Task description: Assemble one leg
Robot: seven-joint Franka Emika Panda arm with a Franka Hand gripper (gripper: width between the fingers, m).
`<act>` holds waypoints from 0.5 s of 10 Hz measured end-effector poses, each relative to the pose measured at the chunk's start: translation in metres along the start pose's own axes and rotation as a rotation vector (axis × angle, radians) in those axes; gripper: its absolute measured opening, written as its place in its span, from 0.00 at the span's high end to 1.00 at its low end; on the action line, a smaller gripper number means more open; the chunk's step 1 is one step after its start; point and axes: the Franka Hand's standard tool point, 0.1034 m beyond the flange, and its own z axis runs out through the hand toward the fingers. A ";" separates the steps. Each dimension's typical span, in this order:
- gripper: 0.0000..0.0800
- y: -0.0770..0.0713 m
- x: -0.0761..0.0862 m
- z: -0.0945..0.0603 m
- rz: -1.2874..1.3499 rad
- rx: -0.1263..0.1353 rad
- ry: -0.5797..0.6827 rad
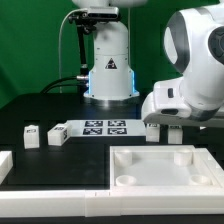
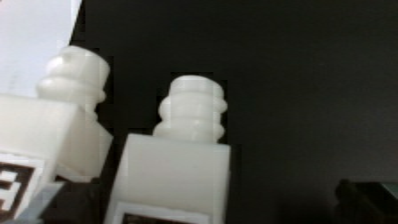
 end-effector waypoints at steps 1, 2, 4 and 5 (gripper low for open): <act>0.19 0.000 0.001 0.000 -0.001 0.001 0.002; 0.19 0.001 0.002 0.000 -0.003 0.003 0.006; 0.19 0.010 0.005 -0.001 -0.006 0.012 0.005; 0.22 0.011 0.005 -0.002 -0.005 0.013 0.005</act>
Offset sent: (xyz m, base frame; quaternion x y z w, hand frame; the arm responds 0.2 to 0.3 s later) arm 0.0067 -0.0170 0.0019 -0.0058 -0.0161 -0.0127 0.9998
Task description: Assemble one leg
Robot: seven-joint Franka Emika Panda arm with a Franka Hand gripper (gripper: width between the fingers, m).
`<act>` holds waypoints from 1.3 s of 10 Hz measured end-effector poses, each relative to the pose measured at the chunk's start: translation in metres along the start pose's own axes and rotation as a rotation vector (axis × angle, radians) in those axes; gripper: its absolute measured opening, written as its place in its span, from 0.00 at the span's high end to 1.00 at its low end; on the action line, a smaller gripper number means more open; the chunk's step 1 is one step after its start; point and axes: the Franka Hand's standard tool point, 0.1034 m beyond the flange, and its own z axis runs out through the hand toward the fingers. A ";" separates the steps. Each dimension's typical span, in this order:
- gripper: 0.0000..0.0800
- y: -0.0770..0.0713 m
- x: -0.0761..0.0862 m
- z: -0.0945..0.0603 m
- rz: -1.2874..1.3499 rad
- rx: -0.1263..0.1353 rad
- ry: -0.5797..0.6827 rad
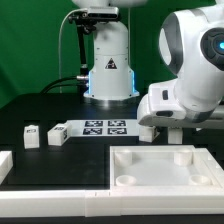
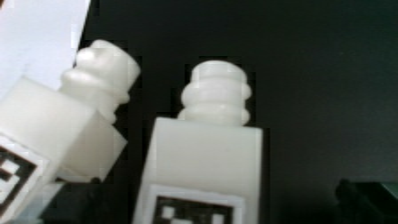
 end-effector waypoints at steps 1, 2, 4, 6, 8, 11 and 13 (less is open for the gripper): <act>0.22 0.002 0.001 0.000 0.001 0.002 0.001; 0.45 0.004 0.001 0.000 0.003 0.003 0.001; 0.65 0.005 0.002 0.000 0.006 0.006 0.001; 0.65 0.005 0.002 0.000 0.006 0.005 0.001; 0.65 0.005 0.002 0.000 0.006 0.005 0.001; 0.65 0.005 0.002 0.000 0.006 0.005 0.001; 0.64 0.006 -0.012 -0.014 0.020 -0.005 -0.021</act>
Offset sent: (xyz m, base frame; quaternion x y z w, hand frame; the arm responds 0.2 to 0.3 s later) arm 0.0018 -0.0039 -0.0025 0.0125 -0.0035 -0.0006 0.9999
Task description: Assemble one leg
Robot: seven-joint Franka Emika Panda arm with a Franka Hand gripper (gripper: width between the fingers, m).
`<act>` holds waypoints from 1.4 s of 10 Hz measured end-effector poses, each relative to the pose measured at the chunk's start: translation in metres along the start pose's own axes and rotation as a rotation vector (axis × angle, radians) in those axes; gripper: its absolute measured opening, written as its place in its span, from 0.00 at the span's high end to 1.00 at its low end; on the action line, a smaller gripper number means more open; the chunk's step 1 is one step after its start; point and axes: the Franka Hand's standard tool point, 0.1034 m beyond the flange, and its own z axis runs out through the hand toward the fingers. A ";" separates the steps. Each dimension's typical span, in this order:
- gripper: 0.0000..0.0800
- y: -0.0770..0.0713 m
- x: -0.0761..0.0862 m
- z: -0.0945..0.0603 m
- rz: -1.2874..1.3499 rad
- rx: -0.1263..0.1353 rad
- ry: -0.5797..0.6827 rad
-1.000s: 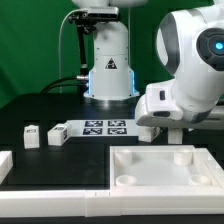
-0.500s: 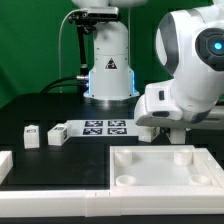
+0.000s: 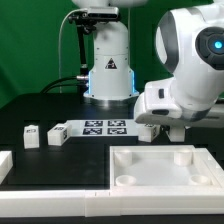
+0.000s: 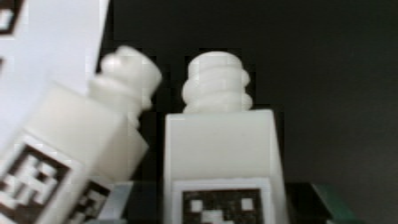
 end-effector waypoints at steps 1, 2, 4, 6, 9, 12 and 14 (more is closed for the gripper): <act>0.64 0.000 -0.009 -0.011 0.000 -0.005 -0.008; 0.64 0.000 -0.017 -0.025 -0.002 -0.011 -0.027; 0.64 0.000 -0.024 -0.054 -0.001 -0.001 0.028; 0.64 -0.001 -0.021 -0.051 -0.003 0.002 0.049; 0.64 -0.007 -0.016 -0.058 -0.016 0.043 0.328; 0.64 0.003 -0.015 -0.088 -0.045 0.059 0.558; 0.64 0.010 -0.001 -0.108 -0.077 0.071 0.750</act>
Offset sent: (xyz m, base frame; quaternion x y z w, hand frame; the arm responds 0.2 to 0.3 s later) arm 0.0229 -0.0015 0.0557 0.0062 0.0830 0.0408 0.9957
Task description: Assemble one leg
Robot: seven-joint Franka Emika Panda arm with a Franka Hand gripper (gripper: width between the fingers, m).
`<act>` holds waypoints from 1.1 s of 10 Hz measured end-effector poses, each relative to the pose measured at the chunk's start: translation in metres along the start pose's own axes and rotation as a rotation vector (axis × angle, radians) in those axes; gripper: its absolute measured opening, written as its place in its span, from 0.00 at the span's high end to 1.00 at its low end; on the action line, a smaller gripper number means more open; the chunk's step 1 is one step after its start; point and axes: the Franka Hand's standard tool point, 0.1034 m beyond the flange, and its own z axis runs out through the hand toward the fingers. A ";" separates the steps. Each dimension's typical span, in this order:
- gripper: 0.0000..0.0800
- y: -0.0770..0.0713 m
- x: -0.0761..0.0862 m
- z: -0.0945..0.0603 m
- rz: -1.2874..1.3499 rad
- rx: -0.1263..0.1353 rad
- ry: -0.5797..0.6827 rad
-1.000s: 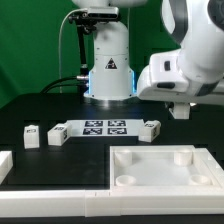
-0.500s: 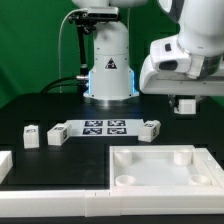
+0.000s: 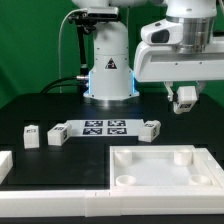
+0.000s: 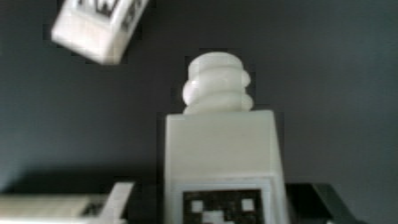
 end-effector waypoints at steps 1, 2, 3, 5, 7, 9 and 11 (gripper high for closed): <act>0.64 0.001 0.011 -0.003 -0.018 0.010 0.070; 0.64 -0.003 0.019 -0.006 -0.027 0.029 0.173; 0.64 -0.009 0.014 -0.005 -0.029 0.059 0.297; 0.64 -0.016 0.010 -0.003 -0.044 0.095 0.430; 0.64 -0.001 0.026 -0.003 -0.138 0.055 0.404; 0.64 0.007 0.062 -0.003 -0.223 0.032 0.427; 0.64 0.014 0.094 -0.003 -0.269 0.017 0.453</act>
Offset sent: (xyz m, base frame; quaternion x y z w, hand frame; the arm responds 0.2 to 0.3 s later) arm 0.0000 0.0000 0.0000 0.0000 0.1790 0.0000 0.9838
